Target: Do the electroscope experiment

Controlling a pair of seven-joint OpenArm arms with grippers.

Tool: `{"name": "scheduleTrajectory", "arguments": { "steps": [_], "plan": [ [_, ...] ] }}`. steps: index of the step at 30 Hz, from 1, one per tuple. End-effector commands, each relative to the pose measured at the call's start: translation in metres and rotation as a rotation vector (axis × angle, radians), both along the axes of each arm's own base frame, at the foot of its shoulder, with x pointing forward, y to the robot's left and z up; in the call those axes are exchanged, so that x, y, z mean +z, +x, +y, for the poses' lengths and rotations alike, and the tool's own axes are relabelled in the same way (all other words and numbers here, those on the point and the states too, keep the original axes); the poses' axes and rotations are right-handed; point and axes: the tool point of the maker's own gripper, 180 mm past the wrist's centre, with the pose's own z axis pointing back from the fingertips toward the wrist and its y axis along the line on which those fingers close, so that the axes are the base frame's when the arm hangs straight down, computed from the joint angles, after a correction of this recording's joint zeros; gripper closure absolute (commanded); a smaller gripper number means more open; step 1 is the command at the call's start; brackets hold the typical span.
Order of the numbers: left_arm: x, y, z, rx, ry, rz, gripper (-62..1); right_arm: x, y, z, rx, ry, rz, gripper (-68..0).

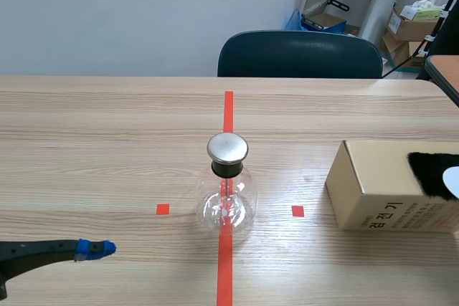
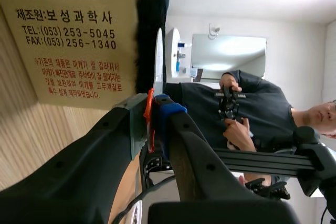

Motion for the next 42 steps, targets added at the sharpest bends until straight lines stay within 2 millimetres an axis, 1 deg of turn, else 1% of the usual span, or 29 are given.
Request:
{"name": "scheduleTrajectory", "arguments": {
  "steps": [1,4,6,9,11,15,17,18,22,24,25,26,29,30,31,32,33,36,37,38,39,40,42],
  "plan": [
    [0.012,0.002,-0.005,-0.013,-0.029,-0.026,-36.2,0.011,0.006,-0.007,-0.015,-0.060,-0.056,-1.9],
    [0.013,0.003,-0.005,-0.013,-0.028,-0.029,-36.2,0.002,0.007,-0.013,-0.048,-0.077,-0.029,-1.9],
    [0.013,0.003,-0.005,-0.014,-0.028,-0.031,-36.2,0.000,0.009,-0.017,-0.075,-0.080,-0.025,-1.9],
    [0.012,0.001,-0.006,-0.025,-0.018,-0.039,-36.2,-0.001,0.011,-0.019,-0.083,-0.086,-0.027,-1.9],
    [0.011,0.000,-0.006,-0.036,-0.009,-0.046,-36.2,-0.001,0.012,-0.010,-0.036,-0.082,-0.025,-1.9],
    [0.011,0.000,-0.006,-0.037,-0.009,-0.046,-36.2,-0.006,0.006,0.022,0.143,-0.066,-0.006,-1.9],
    [0.011,0.000,-0.006,-0.036,-0.008,-0.046,-36.2,-0.007,0.005,0.026,0.151,-0.056,-0.005,-1.9],
    [0.011,0.000,-0.006,-0.036,-0.007,-0.046,-36.2,-0.007,0.006,0.022,0.113,-0.053,-0.009,-1.9],
    [0.011,0.000,-0.006,-0.036,-0.007,-0.045,-36.2,-0.004,0.010,-0.016,-0.126,-0.059,-0.029,-1.9],
    [0.012,0.000,-0.007,-0.038,-0.014,-0.049,-36.2,-0.003,0.010,-0.021,-0.146,-0.063,-0.031,-1.9],
    [0.015,-0.001,-0.008,-0.043,-0.028,-0.057,-36.2,-0.004,0.010,-0.018,-0.125,-0.065,-0.028,-1.9],
    [0.020,-0.002,-0.009,-0.051,-0.050,-0.068,-36.2,-0.005,0.010,-0.010,-0.083,-0.065,-0.023,-1.9],
    [0.029,-0.004,-0.011,-0.065,-0.097,-0.091,-36.2,-0.008,0.007,0.021,0.090,-0.051,-0.007,-1.9],
    [0.030,-0.004,-0.011,-0.066,-0.100,-0.093,-36.2,-0.009,0.005,0.028,0.131,-0.048,-0.003,-1.9],
    [0.030,-0.004,-0.011,-0.066,-0.100,-0.093,-36.2,-0.009,0.004,0.030,0.144,-0.046,-0.002,-1.9],
    [0.030,-0.004,-0.011,-0.066,-0.100,-0.093,-36.2,-0.009,0.005,0.028,0.129,-0.045,-0.004,-1.9],
    [0.030,-0.004,-0.011,-0.066,-0.100,-0.093,-36.2,-0.008,0.007,0.019,0.077,-0.046,-0.011,-1.9],
    [0.030,-0.004,-0.011,-0.066,-0.100,-0.093,-36.2,-0.004,0.010,-0.016,-0.124,-0.063,-0.029,-1.9],
    [0.030,-0.004,-0.011,-0.066,-0.100,-0.093,-36.2,-0.003,0.010,-0.023,-0.160,-0.067,-0.032,-1.9],
    [0.030,-0.004,-0.011,-0.066,-0.100,-0.093,-36.2,-0.003,0.010,-0.025,-0.166,-0.069,-0.033,-1.9],
    [0.029,-0.004,-0.011,-0.066,-0.100,-0.093,-36.2,-0.003,0.011,-0.022,-0.149,-0.071,-0.031,-1.9],
    [0.029,-0.004,-0.011,-0.066,-0.100,-0.093,-36.2,-0.004,0.011,-0.014,-0.101,-0.069,-0.027,-1.9],
    [0.029,-0.004,-0.011,-0.066,-0.100,-0.093,-36.2,-0.007,0.009,0.010,0.034,-0.059,-0.013,-1.9]
  ]
}}
